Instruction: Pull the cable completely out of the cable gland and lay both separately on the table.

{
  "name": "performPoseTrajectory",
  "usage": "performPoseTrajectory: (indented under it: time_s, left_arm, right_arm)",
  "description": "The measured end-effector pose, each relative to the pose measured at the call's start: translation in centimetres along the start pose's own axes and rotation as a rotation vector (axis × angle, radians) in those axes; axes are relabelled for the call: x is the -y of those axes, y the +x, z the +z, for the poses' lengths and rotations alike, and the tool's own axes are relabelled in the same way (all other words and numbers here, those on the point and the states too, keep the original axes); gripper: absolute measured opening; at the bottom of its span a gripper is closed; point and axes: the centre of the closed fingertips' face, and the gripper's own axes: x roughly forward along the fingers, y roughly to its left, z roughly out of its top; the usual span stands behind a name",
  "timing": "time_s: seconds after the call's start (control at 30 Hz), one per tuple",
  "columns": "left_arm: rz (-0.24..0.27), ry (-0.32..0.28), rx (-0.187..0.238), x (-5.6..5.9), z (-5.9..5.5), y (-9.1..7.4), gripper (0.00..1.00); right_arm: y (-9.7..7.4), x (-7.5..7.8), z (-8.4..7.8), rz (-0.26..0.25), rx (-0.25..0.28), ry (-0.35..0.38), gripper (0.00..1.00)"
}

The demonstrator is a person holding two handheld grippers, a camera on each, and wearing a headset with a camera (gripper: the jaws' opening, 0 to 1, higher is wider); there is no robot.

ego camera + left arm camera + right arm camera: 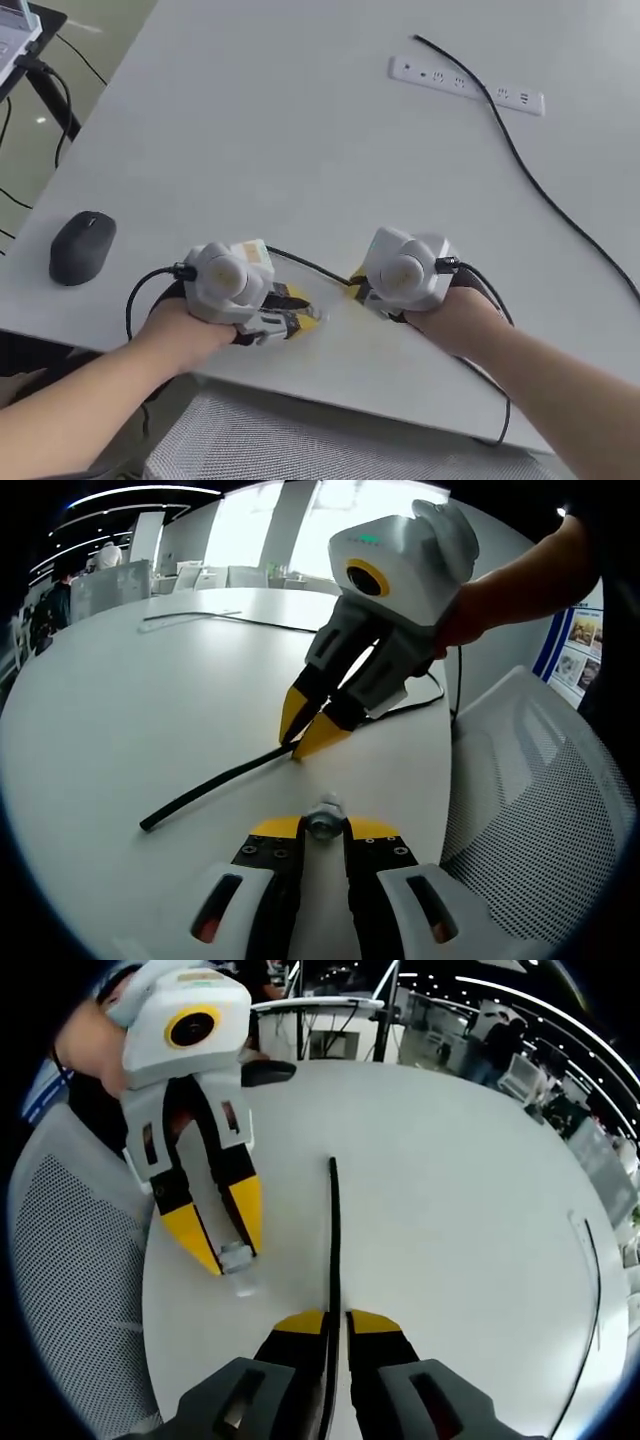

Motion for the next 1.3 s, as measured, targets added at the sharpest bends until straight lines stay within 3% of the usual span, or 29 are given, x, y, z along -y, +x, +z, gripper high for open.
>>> performPoseTrajectory:
  time_s: [0.23,0.63,1.0,1.3]
  left_arm:
    - [0.009,-0.010,-0.023,-0.1,-0.5,-0.1,0.17]
    - [0.019,-0.035,-0.020,-0.2,-0.5,-0.3,0.22]
    - [0.054,-0.070,0.017,0.4,0.1,-1.5,0.31]
    - [0.127,-0.103,0.074,-0.1,1.6,-3.6,0.39]
  right_arm:
    - [0.0,0.1,0.0,-0.008,-0.005,-0.002,0.08]
    - [-1.0,0.5,0.1,-0.031,0.011,0.017,0.12]
    - [-3.5,1.2,0.1,-0.072,0.059,0.036,0.20]
    - [-7.3,1.4,0.8,-0.115,0.141,0.066,0.29]
